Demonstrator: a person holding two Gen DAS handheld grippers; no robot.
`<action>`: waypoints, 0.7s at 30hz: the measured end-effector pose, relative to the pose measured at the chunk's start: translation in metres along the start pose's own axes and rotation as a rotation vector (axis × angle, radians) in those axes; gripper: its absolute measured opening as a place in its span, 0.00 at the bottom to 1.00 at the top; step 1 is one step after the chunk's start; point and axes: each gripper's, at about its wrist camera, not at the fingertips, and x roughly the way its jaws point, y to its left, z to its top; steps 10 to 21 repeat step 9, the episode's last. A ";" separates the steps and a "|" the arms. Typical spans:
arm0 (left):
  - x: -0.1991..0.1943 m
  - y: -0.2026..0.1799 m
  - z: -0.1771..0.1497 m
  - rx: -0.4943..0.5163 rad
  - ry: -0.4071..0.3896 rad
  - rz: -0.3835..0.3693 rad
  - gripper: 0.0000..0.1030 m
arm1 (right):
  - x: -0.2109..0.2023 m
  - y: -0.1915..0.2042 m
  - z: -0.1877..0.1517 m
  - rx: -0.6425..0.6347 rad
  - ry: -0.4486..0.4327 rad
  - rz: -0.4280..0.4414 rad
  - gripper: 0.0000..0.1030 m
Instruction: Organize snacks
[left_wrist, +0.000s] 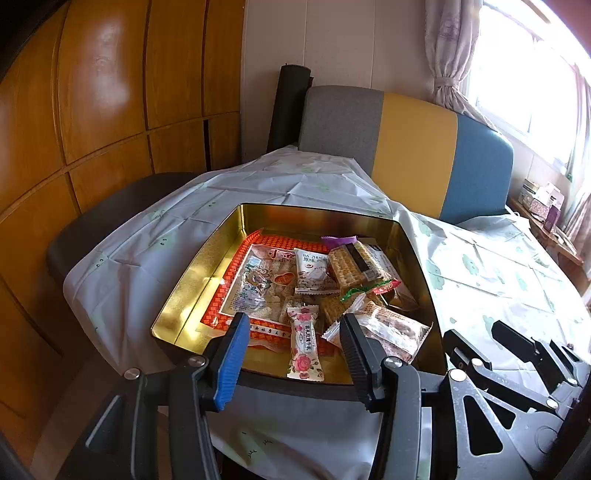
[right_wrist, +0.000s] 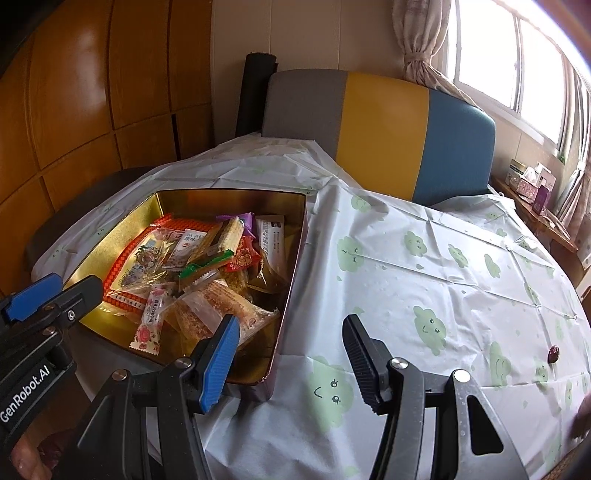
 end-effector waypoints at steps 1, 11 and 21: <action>0.000 0.000 0.001 0.000 -0.003 0.000 0.50 | 0.000 0.000 0.000 -0.001 0.001 0.001 0.57; -0.001 0.000 0.003 0.016 -0.038 -0.001 0.50 | 0.003 -0.001 -0.003 -0.001 0.008 0.005 0.57; -0.001 0.000 0.003 0.016 -0.038 -0.001 0.50 | 0.003 -0.001 -0.003 -0.001 0.008 0.005 0.57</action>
